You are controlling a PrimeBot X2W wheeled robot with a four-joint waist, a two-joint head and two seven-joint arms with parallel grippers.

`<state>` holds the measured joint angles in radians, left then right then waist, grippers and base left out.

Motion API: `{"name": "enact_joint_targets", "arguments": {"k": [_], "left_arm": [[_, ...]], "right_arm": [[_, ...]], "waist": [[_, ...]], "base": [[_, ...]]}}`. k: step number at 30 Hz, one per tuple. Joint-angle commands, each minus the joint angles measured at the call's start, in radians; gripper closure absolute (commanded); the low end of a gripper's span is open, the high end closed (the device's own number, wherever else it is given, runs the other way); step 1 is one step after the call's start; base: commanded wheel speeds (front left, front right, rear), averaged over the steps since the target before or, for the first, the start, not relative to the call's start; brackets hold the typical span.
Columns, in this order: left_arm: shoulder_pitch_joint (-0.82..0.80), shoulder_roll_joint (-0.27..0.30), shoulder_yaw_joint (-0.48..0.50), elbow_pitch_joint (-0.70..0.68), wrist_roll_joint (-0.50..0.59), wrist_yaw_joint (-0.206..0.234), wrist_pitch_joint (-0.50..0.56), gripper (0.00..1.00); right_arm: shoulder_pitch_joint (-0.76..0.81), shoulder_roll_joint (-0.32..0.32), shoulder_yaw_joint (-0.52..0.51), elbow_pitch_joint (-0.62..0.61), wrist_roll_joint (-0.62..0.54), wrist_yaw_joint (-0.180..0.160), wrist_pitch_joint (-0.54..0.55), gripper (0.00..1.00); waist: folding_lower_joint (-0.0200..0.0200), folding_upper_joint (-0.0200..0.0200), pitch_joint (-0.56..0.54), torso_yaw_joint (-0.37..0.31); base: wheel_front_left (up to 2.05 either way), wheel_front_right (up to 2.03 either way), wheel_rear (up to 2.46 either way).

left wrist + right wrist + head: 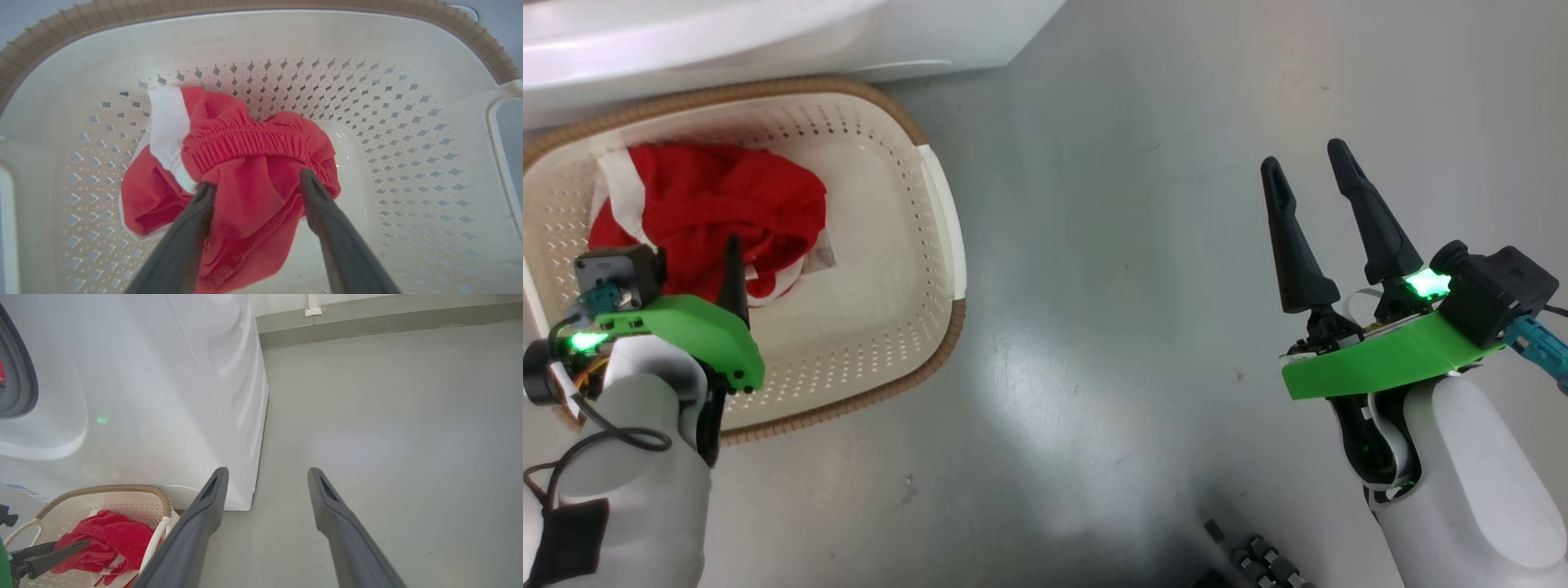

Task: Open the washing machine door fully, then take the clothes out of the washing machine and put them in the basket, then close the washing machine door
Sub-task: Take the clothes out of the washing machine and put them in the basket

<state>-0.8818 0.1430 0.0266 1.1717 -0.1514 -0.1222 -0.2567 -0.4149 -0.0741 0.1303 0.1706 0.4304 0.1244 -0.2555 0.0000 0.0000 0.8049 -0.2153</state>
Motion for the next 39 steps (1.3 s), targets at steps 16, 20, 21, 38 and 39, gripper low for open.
{"name": "enact_joint_targets", "arguments": {"k": [16,20,21,38,39], "left_arm": [[0.112,0.01,0.059,-0.058,-0.038,0.004,-0.005,0.0],[0.138,0.002,0.068,-0.094,-0.042,0.0,-0.005,0.0],[0.146,0.001,0.069,-0.104,-0.041,-0.001,-0.005,0.0],[0.3,-0.03,0.088,-0.347,-0.03,-0.008,-0.005,0.0],[0.313,-0.032,0.088,-0.363,-0.031,-0.008,-0.005,0.0]], "right_arm": [[0.049,-0.028,0.01,0.008,0.002,0.006,-0.006,0.0],[0.059,-0.036,0.009,0.013,0.002,0.006,-0.006,0.0],[0.063,-0.038,0.008,0.014,0.001,0.006,-0.006,0.0],[0.144,-0.077,-0.003,0.043,0.002,0.006,-0.006,0.0],[0.151,-0.078,-0.004,0.044,0.003,0.006,-0.006,0.0]], "waist": [[0.0,0.0,-0.138,0.035],[0.0,0.0,-0.176,0.048],[0.0,0.0,-0.186,0.052],[0.0,0.0,-0.379,0.109],[0.0,0.0,-0.392,0.112]], "base": [[0.0,0.0,0.0],[0.0,0.0,0.0],[0.0,0.0,0.0],[0.0,0.0,0.0],[0.0,0.0,0.0]]}}
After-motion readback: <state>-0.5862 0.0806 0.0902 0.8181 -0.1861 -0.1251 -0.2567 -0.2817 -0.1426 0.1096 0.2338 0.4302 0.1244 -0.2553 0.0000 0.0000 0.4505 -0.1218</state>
